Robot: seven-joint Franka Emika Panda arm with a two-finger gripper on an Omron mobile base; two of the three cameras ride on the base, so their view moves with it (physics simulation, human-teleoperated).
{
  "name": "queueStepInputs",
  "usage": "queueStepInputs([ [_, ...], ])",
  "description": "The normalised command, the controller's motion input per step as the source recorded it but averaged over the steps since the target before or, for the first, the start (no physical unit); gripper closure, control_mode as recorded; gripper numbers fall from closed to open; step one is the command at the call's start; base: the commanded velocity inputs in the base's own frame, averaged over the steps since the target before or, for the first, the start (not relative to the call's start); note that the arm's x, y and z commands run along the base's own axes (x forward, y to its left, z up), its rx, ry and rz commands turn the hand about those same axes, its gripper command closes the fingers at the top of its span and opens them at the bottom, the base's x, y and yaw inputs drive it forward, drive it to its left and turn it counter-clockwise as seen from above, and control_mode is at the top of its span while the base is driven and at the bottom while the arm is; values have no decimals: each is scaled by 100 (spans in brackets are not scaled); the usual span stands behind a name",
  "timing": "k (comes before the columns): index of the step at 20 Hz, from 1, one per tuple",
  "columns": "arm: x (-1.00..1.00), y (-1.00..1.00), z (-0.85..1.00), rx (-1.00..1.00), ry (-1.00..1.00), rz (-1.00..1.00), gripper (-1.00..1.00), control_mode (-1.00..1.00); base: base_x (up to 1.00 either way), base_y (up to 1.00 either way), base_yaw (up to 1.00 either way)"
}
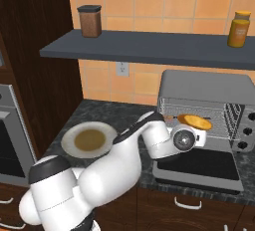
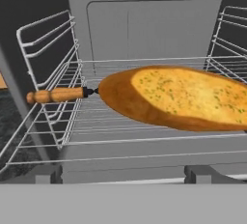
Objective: Pick up the kebab skewer and baguette bread, and place them inside the toaster oven. Close the toaster oven door and start by setting the timer.
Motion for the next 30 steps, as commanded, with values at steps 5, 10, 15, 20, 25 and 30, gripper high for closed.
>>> queueStepInputs([
  [5,12,0,-11,0,0,0,-100,-100,0,0,0],
  [10,20,0,-15,0,0,0,-100,-100,0,0,0],
  [15,25,0,-22,0,0,0,-100,-100,0,0,0],
  [20,25,0,-24,0,0,0,-100,-100,0,0,0],
  [25,10,0,-25,0,0,0,-100,-100,0,0,0],
  [30,14,0,-22,0,0,0,-100,-100,0,0,0],
])
